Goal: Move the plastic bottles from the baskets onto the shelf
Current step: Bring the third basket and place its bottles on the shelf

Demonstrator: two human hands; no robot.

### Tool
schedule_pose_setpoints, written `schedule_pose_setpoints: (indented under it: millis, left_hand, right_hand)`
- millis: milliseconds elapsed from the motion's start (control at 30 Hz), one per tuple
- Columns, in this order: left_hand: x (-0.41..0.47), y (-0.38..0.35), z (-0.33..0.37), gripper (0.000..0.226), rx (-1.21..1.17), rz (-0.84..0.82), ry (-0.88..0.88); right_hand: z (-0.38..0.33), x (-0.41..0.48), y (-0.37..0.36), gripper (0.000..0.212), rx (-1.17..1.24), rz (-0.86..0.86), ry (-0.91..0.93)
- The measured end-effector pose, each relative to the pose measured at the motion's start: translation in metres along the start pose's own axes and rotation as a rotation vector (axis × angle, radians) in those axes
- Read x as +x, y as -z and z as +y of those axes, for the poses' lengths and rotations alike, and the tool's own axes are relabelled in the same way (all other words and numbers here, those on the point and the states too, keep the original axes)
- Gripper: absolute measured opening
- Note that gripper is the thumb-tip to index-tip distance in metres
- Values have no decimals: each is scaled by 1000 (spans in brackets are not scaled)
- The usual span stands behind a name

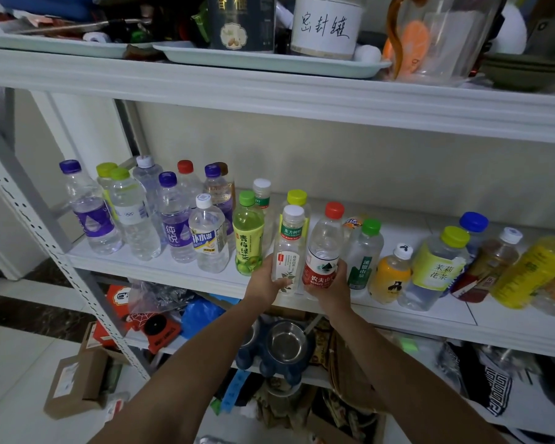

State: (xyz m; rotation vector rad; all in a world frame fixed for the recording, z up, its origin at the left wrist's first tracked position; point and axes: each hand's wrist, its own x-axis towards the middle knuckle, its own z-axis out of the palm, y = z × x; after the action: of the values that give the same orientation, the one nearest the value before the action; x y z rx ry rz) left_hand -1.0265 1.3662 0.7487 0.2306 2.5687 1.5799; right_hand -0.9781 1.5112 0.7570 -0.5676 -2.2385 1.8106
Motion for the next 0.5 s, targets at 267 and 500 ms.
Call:
schedule_pose_setpoints:
  millis: [267, 500]
  left_hand:
    - [10, -3, 4, 54, 53, 1, 51]
    - [14, -3, 8, 54, 93, -7, 73]
  right_hand:
    - [4, 11, -2, 87, 16, 7, 37]
    - [5, 18, -4, 88, -14, 2, 51]
